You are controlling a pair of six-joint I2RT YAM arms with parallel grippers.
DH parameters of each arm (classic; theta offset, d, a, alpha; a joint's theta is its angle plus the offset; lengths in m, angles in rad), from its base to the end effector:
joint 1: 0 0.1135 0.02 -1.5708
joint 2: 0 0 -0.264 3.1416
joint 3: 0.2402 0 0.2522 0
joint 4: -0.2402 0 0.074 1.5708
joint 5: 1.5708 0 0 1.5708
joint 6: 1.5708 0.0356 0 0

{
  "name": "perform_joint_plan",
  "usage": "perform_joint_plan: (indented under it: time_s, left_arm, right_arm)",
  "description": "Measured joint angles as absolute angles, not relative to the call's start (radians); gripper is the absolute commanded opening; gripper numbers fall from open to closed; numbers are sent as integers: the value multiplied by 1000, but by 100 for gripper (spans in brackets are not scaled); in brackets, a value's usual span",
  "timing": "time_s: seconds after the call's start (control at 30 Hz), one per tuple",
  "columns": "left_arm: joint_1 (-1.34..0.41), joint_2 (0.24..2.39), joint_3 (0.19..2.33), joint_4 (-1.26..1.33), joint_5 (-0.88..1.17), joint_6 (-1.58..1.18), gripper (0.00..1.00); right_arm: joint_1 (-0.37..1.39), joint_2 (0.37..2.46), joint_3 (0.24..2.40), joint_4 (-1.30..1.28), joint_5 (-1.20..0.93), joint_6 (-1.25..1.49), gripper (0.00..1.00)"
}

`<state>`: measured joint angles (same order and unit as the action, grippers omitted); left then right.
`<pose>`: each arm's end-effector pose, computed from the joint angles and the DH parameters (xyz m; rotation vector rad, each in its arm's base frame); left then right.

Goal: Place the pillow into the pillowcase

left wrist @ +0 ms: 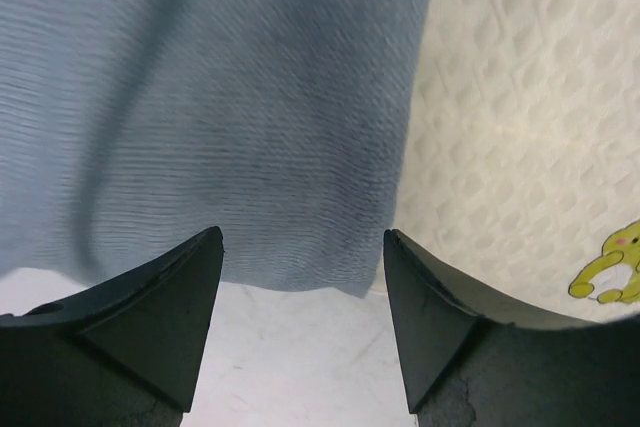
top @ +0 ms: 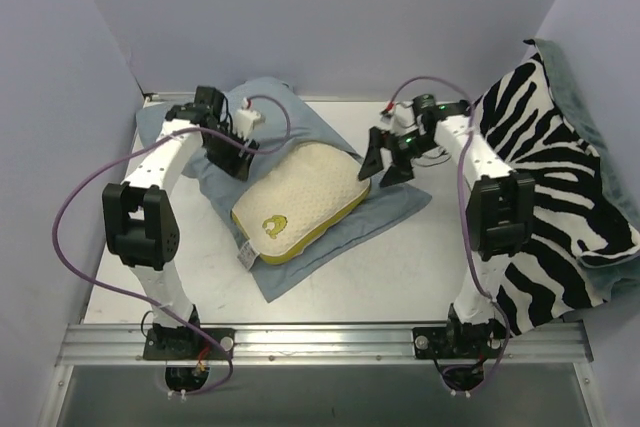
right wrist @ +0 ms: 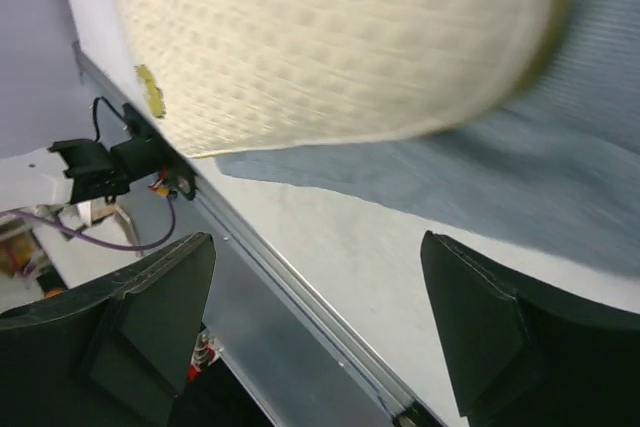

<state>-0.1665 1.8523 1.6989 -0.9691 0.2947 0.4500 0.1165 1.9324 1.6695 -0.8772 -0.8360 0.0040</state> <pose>0.3843 -0.0751 0.2916 0.8869 2.4907 -0.3032 0.4006 0.0735 0.2658 -0.3884 2.5174 1.1574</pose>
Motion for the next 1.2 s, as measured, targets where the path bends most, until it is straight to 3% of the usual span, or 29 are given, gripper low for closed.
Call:
perform_joint_plan:
  time_s: [0.07,0.2,0.33,0.37,0.43,0.47,0.53,0.57,0.6,0.63,0.93,1.07,1.17,1.2]
  left_arm:
    - [-166,1854,1615,-979,287,460,71]
    - [-191,1856,1534,-964,268,467,65]
    - [-193,1854,1477,-916,266,472,38]
    - [-193,1853,1467,-909,267,473,24]
    - [-193,1850,1459,-908,290,481,15]
    - [-193,1845,1459,-909,307,487,12]
    - [-195,1830,1468,-930,348,505,3]
    - [-199,1826,1486,-964,375,514,1]
    - [-206,1824,1515,-1007,400,530,0]
    - [-221,1825,1567,-1071,434,546,0]
    - [-398,1833,1968,-1274,744,632,0]
    - [-391,1819,1906,-1301,836,629,0]
    - [-364,1808,1734,-1310,820,632,0]
    - [-353,1807,1678,-1314,800,634,6]
  right_arm:
    - [227,1937,1615,-773,-878,90,94]
    - [394,1951,1441,-516,-891,324,95]
    - [459,1996,1357,-299,-885,564,92]
    - [473,2011,1353,-250,-883,611,86]
    - [488,2030,1349,-154,-873,697,77]
    - [498,2039,1349,-104,-867,740,60]
    - [512,2062,1349,1,-857,823,39]
    - [514,2076,1349,54,-853,875,14]
    - [514,2093,1347,119,-847,929,3]
    - [508,2103,1345,171,-843,978,0]
    - [416,2035,1346,413,-669,1293,0]
    - [456,1992,1352,452,-614,1272,0]
    - [519,2009,1337,462,-606,1229,0]
    - [536,2024,1325,461,-608,1214,0]
